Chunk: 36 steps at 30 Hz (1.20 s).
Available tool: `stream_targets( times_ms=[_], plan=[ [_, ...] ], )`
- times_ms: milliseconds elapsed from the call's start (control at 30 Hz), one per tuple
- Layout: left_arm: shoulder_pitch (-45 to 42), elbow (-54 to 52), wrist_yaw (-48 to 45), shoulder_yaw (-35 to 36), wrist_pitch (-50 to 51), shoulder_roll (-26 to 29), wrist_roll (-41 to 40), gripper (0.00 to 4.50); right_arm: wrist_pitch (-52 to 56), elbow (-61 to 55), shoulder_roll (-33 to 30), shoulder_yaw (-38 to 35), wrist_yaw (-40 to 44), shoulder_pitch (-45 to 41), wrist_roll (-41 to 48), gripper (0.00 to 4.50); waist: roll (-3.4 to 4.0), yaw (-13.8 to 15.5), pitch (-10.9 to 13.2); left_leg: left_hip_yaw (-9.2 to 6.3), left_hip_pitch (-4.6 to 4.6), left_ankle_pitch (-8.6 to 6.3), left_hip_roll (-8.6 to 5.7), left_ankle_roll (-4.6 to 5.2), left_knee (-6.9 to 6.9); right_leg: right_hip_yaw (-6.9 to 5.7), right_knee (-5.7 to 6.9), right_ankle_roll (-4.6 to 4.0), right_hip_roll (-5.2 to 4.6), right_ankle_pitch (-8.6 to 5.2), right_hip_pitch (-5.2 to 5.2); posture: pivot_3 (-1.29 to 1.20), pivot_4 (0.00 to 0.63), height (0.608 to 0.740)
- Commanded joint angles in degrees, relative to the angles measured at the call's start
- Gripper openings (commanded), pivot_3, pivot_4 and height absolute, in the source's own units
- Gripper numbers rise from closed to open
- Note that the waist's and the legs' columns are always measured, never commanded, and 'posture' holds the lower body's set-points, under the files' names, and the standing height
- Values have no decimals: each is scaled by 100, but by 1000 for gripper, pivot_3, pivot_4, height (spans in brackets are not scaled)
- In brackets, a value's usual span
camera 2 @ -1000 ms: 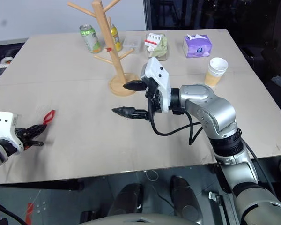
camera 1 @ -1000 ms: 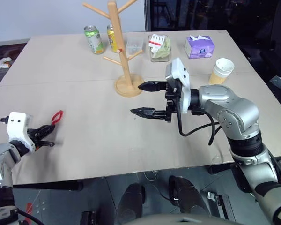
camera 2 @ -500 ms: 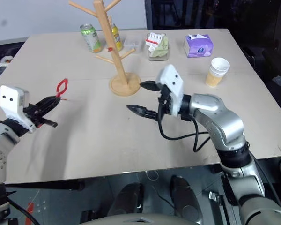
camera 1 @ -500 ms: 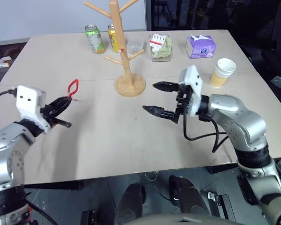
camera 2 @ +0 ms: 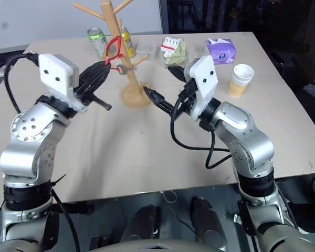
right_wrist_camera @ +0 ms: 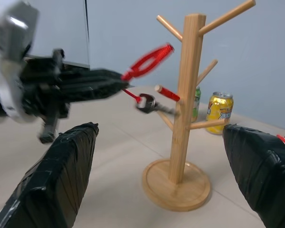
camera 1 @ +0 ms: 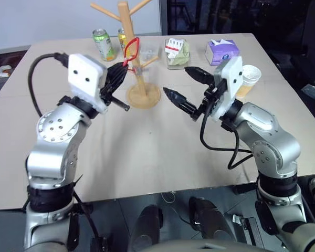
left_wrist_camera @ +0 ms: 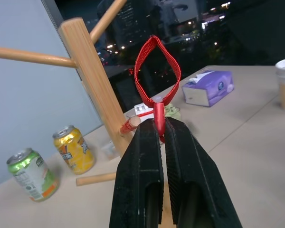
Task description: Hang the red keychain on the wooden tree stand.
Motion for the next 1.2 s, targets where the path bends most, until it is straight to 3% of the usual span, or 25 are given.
stream_targets(
  times_ms=[33, 667, 767, 833, 967, 1033, 1200],
  plan=[
    [-137, 327, 105, -84, -443, -21, 415, 33, 46, -324, -5, -31, -167, -28, 64, 4500, 0, 5, 0, 0, -4, 0, -1, 0, 1, 0, -3, 0, -2, 0, 0, 0, 150, 740],
    [-678, 1886, -66, -370, -1183, -189, 1028, 33, 424, -675, -129, -128, -586, -111, 241, 4500, 0, 14, 0, -1, -5, 0, -4, 0, 5, -2, 0, 2, -6, 1, 0, 0, 150, 740],
    [-676, 1818, -86, -235, -1044, -227, 867, 991, 444, -694, -186, -144, -576, -76, 263, 4500, 0, 15, 0, -2, -5, 0, -4, 0, 5, -2, 0, 2, -6, 1, 0, 0, 150, 740],
    [-636, 1718, -225, -129, -851, -115, 728, 1937, 453, -684, -259, -161, -543, -52, 275, 4500, 0, 9, 0, -3, -5, 0, -3, 0, 5, -3, 0, 2, -5, 1, 0, 0, 150, 740],
    [-478, 1441, -880, 485, 98, 440, -86, 3761, 455, -534, -575, -241, -304, -59, 324, 4500, 1, -20, 1, -2, -3, 0, 0, 0, 4, -3, 1, 2, -2, 1, -1, 0, 150, 740],
    [-450, 1372, -1377, 866, 835, 929, -669, 4431, 449, -273, -918, -351, 59, -189, 418, 4500, 2, -25, 2, -2, -3, 0, 2, 1, 3, -3, 1, 2, 0, 0, -2, 0, 150, 740],
    [-279, 1533, -2898, 1403, 2347, 2523, -1769, 4431, 223, 834, -2152, -486, 1593, -691, 601, 4500, 7, -15, 10, -1, -6, -1, 0, 1, 6, -5, -6, -22, -3, -16, -2, 0, 150, 740]
  ],
)
